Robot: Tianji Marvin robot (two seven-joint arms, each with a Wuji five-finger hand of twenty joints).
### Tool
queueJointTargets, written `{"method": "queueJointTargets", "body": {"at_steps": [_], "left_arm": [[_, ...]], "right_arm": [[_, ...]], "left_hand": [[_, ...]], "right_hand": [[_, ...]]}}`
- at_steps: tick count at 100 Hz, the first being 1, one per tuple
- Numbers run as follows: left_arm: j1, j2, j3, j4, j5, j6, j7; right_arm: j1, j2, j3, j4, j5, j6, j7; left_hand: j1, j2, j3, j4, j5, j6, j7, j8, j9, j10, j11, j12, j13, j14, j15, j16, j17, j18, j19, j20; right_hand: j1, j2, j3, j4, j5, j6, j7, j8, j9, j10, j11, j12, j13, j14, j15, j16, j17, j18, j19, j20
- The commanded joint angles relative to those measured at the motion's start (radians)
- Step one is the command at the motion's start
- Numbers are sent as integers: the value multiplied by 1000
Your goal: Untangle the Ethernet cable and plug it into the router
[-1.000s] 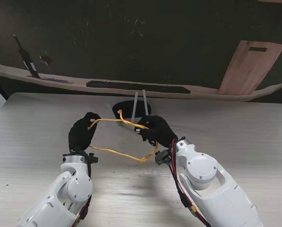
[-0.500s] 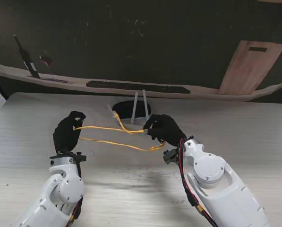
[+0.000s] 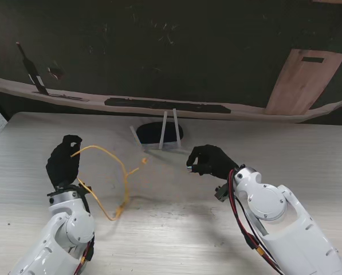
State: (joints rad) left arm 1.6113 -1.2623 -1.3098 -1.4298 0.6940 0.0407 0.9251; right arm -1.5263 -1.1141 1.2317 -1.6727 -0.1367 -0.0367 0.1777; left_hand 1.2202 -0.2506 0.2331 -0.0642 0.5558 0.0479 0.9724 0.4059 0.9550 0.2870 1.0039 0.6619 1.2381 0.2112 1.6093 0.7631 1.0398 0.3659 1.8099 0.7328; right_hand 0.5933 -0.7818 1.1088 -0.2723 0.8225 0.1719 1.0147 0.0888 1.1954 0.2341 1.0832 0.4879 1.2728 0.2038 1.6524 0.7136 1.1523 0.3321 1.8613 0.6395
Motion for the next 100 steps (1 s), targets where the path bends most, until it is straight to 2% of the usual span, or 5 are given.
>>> {"method": "queueJointTargets", "body": {"at_steps": [1,20,51,67,100], "left_arm": [[4,1,-7,0,-5,6,8],[31,7,-11,-46,-32,-28,-58],[60,28,12,-156,-141,-115,-295],[61,57,31,-212,-163,-144,-459],[28,96,82,-273,-218,-241,-677]], "right_arm": [[-3,5,3,5,-13,0,18],[1,4,-10,12,-22,-2,12],[17,-13,-71,33,-11,-21,-51],[28,-31,-106,44,8,-38,-111],[50,-54,-155,75,-10,-95,-205]], "left_hand": [[71,42,-1,-3,-24,30,27,12,-3,-1,36,24,29,125,66,-13,44,-63,284,18],[71,44,-8,-4,-24,32,29,10,8,3,50,35,29,135,62,-15,43,-53,284,12],[70,51,-69,7,-18,58,-2,-9,39,-3,68,50,29,146,54,-19,40,-37,283,-5],[71,57,-84,15,-10,48,-9,-11,35,-4,65,50,28,149,52,-20,40,-31,277,-13],[71,64,-96,18,-7,31,-13,-9,28,-14,54,49,28,137,39,-26,39,-30,269,-24]], "right_hand": [[8,-29,19,9,-11,5,-13,3,42,174,-12,-17,38,-210,106,24,45,-162,233,4],[8,-22,13,6,-7,7,-13,6,38,177,-17,-22,37,-189,91,10,34,-127,206,-27],[-32,-13,35,69,-59,-35,-104,91,-130,158,-128,-46,17,118,-447,-323,-245,318,-298,-285],[-61,-36,54,122,-175,-55,-175,224,-301,126,-247,-94,-240,172,-789,-358,-588,296,-574,-250],[-99,-114,74,105,-443,-76,-170,232,-691,37,-367,-121,-676,-10,-1228,-425,-926,26,-1035,-335]]}}
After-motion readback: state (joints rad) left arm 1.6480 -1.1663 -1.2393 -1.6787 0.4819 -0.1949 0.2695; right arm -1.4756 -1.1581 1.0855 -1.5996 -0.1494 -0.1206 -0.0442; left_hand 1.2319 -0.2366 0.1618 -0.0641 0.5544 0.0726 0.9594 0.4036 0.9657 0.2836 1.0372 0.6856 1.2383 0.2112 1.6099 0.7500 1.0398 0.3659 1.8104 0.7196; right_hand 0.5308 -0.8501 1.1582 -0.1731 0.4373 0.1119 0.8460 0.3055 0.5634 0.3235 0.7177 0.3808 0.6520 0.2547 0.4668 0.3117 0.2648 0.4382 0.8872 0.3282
